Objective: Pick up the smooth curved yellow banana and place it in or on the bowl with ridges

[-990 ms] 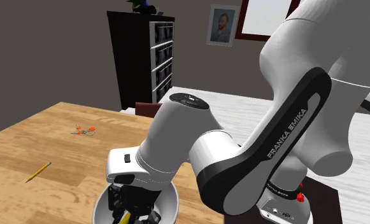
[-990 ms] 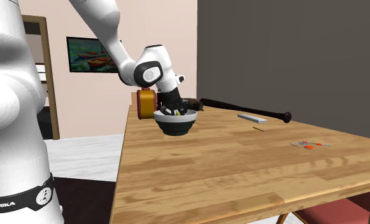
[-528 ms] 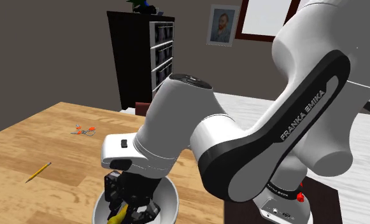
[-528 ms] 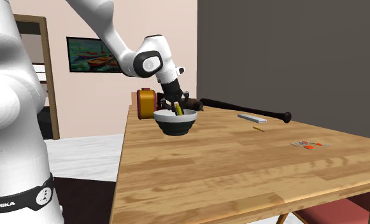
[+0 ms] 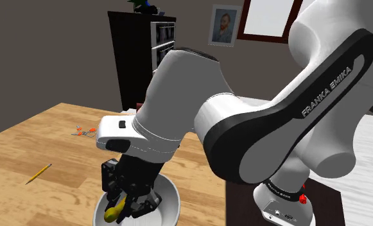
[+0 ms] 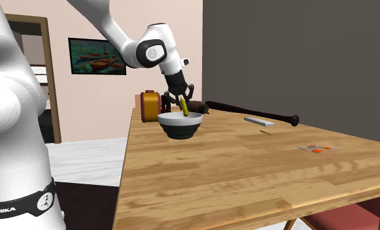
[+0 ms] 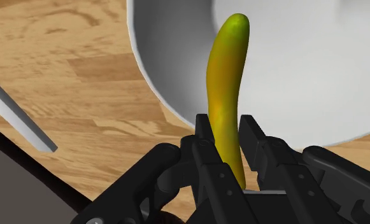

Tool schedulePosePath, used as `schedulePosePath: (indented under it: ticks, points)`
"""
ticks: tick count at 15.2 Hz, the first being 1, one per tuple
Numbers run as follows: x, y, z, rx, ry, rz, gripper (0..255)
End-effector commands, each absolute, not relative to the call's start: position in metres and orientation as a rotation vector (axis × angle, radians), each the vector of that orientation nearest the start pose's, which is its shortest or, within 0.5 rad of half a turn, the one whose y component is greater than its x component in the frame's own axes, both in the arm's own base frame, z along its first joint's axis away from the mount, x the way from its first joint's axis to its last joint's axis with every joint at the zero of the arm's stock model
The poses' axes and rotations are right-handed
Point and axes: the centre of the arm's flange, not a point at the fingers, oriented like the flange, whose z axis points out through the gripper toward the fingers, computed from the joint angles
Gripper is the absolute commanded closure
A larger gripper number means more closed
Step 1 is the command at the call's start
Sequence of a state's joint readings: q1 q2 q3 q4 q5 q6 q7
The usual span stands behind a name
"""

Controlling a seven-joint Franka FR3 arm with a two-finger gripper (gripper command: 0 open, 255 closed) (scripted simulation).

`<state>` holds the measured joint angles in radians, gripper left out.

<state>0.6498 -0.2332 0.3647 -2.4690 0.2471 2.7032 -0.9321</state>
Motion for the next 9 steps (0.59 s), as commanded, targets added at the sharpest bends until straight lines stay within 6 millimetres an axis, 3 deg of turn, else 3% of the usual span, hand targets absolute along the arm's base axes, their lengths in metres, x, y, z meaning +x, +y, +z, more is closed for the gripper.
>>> schedulePosePath:
  ticks: [1, 9]
  points:
    - [0.262, 0.411, 0.435, 2.009, 2.423, 0.727, 255]
    - [0.262, 0.411, 0.477, 2.009, 2.423, 0.727, 255]
